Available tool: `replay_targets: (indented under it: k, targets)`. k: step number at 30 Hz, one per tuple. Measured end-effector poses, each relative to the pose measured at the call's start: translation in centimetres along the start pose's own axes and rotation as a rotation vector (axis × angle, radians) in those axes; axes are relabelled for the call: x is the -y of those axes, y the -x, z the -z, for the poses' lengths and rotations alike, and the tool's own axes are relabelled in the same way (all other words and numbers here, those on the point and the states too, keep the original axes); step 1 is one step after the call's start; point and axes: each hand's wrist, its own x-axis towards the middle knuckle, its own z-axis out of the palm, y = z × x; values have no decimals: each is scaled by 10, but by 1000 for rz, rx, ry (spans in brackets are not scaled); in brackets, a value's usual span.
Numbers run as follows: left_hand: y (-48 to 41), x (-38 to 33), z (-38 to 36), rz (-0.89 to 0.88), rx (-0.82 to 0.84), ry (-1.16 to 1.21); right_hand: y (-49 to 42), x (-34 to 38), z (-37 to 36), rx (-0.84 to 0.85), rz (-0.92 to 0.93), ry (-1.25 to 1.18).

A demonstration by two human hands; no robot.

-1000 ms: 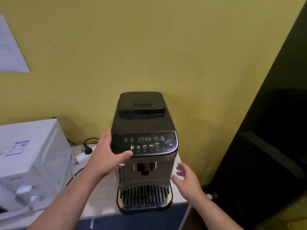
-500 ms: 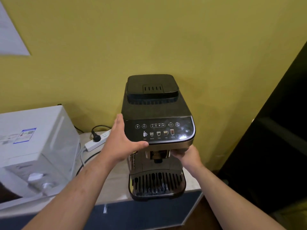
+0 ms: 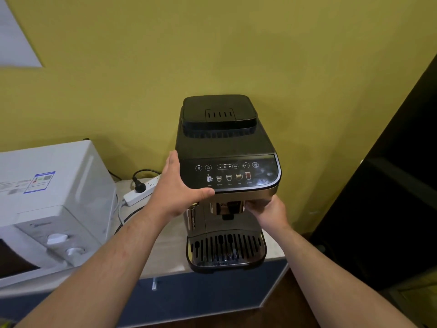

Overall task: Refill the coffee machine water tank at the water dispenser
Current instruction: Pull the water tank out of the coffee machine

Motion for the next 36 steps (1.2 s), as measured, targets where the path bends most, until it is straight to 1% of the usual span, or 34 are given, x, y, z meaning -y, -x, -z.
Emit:
replay_targets:
  k: [6,10,13,17,19,26,36]
  targets:
    - [-1,0,-1,0,9,18,4,2,1,-4,-3,-19]
    - [0,-1,-1,-1,9,14,16,-2,0,-23,-40,-89]
    - [1,-3,0,-7,9,19,32,-3,-2,-64,-85,-101]
    - [5,-7,0,6,17,36,37,-3,-15,-168,-97,-119]
    - [5,-9,1,6,22,47,35,-2,-18,-183,-107,-153]
    - [4,-6,1,0,27,69,46,2,-18,-230,-163,-158]
    - [3,-4,1,-19,14,66,84,1,-8,-229,-209,-137]
